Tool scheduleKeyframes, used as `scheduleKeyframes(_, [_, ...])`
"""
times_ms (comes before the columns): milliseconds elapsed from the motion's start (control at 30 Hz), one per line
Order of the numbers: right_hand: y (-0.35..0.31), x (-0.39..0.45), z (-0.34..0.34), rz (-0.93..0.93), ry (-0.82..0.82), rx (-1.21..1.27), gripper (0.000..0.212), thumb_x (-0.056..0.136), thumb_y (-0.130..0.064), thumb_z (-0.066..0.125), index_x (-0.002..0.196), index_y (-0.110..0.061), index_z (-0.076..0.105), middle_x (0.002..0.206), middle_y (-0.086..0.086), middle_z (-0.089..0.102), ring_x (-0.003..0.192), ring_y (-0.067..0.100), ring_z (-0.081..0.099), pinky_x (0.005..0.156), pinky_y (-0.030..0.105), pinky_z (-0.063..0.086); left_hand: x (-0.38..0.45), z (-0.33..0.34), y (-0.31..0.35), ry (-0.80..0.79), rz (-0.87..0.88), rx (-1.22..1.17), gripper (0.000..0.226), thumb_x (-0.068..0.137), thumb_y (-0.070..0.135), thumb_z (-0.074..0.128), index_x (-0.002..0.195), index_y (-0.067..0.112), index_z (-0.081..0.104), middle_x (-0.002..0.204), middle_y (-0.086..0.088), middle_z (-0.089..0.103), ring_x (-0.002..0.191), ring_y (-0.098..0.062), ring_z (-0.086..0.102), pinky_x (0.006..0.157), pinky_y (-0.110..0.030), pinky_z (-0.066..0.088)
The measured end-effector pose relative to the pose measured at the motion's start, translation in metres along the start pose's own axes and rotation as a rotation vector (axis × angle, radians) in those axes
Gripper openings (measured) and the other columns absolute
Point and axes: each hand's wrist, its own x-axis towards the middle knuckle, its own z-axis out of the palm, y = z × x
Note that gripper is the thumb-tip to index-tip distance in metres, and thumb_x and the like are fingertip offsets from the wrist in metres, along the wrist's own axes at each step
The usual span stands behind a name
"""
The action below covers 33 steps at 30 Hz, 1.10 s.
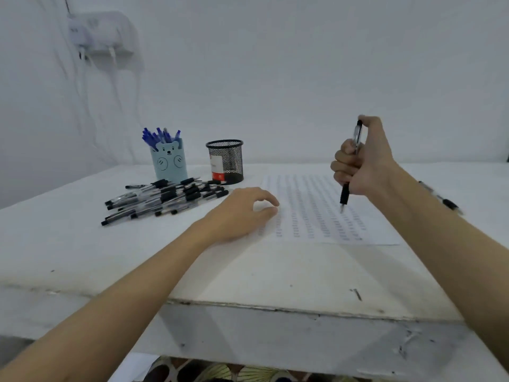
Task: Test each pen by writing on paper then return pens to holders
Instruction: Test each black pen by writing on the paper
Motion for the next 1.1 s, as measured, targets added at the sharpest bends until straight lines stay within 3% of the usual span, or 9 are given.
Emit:
scheduleKeyframes(200, [-0.011, -0.001, -0.030, -0.051, 0.023, 0.157, 0.046, 0.082, -0.054, 0.050, 0.057, -0.015, 0.043, 0.043, -0.007, 0.018, 0.036, 0.011, 0.012, 0.037, 0.017, 0.010, 0.036, 0.025, 0.021, -0.197, -0.027, 0.049, 0.041, 0.091, 0.053, 0.047, 0.130, 0.042, 0.047, 0.142, 0.015, 0.043, 0.132, -0.009, 0.036, 0.106, -0.027, 0.027])
scheduleKeyframes(333, [-0.011, 0.006, -0.043, -0.106, 0.014, -0.029, 0.037, 0.094, -0.034, 0.048, 0.087, -0.001, 0.063, 0.047, 0.000, 0.053, 0.032, 0.008, 0.026, 0.034, 0.018, 0.025, 0.042, 0.033, 0.022, -0.286, -0.014, 0.054, 0.047, 0.093, 0.052, 0.043, 0.138, 0.039, 0.039, 0.149, 0.014, 0.034, 0.136, -0.008, 0.029, 0.104, -0.021, 0.020])
scheduleKeyframes(433, [-0.003, 0.010, -0.053, -0.057, -0.019, -0.266, 0.054, 0.097, -0.037, 0.029, 0.091, 0.002, 0.066, 0.067, 0.014, 0.069, 0.049, 0.019, 0.053, 0.052, 0.025, 0.042, 0.042, 0.037, 0.017, -0.246, 0.020, 0.050, 0.051, 0.091, 0.059, 0.040, 0.137, 0.038, 0.041, 0.148, 0.014, 0.035, 0.137, -0.008, 0.029, 0.112, -0.028, 0.020])
scheduleKeyframes(567, [0.008, 0.005, -0.059, -0.072, -0.005, -0.632, 0.076, 0.097, -0.059, 0.025, 0.085, 0.003, 0.069, 0.068, 0.019, 0.070, 0.053, 0.025, 0.063, 0.061, 0.029, 0.048, 0.041, 0.041, 0.017, -0.200, 0.010, 0.081, 0.051, 0.091, 0.060, 0.038, 0.136, 0.038, 0.042, 0.148, 0.013, 0.036, 0.136, -0.009, 0.031, 0.112, -0.032, 0.023])
scheduleKeyframes(667, [0.017, 0.000, -0.060, -0.192, -0.005, -0.663, 0.044, 0.090, -0.045, 0.057, 0.078, -0.004, 0.068, 0.072, 0.014, 0.071, 0.057, 0.020, 0.066, 0.067, 0.027, 0.051, 0.041, 0.042, 0.019, -0.171, -0.004, 0.119, 0.046, 0.094, 0.053, 0.038, 0.137, 0.037, 0.041, 0.148, 0.012, 0.035, 0.136, -0.012, 0.031, 0.110, -0.033, 0.024])
scheduleKeyframes(733, [0.022, -0.002, -0.064, -0.276, 0.101, -0.688, 0.027, 0.082, -0.025, 0.072, 0.066, -0.010, 0.056, 0.060, 0.008, 0.063, 0.049, 0.015, 0.055, 0.056, 0.023, 0.045, 0.040, 0.043, 0.020, -0.173, -0.008, 0.117, 0.046, 0.094, 0.053, 0.038, 0.137, 0.037, 0.041, 0.149, 0.011, 0.034, 0.136, -0.013, 0.031, 0.110, -0.034, 0.024])
scheduleKeyframes(800, [0.026, -0.004, -0.068, -0.335, 0.178, -0.677, 0.032, 0.085, -0.016, 0.068, 0.062, -0.012, 0.045, 0.053, 0.006, 0.051, 0.044, 0.015, 0.043, 0.046, 0.021, 0.035, 0.040, 0.043, 0.020, -0.179, -0.005, 0.114, 0.046, 0.094, 0.052, 0.038, 0.137, 0.036, 0.040, 0.149, 0.011, 0.034, 0.137, -0.013, 0.030, 0.111, -0.034, 0.023])
scheduleKeyframes(933, [0.030, -0.012, -0.071, -0.296, 0.096, -0.680, 0.040, 0.095, -0.032, 0.047, 0.071, -0.004, 0.063, 0.054, 0.010, 0.062, 0.040, 0.022, 0.052, 0.042, 0.023, 0.034, 0.038, 0.042, 0.020, -0.180, -0.017, 0.079, 0.046, 0.093, 0.053, 0.040, 0.137, 0.037, 0.041, 0.149, 0.013, 0.033, 0.137, -0.011, 0.029, 0.109, -0.030, 0.020])
scheduleKeyframes(1100, [0.038, -0.012, -0.071, -0.388, 0.142, -0.839, 0.031, 0.084, -0.012, 0.060, 0.055, -0.001, 0.055, 0.040, 0.002, 0.055, 0.030, 0.015, 0.048, 0.035, 0.017, 0.034, 0.037, 0.042, 0.019, -0.168, -0.031, 0.037, 0.047, 0.092, 0.054, 0.042, 0.136, 0.038, 0.044, 0.148, 0.013, 0.036, 0.137, -0.010, 0.031, 0.111, -0.030, 0.021])
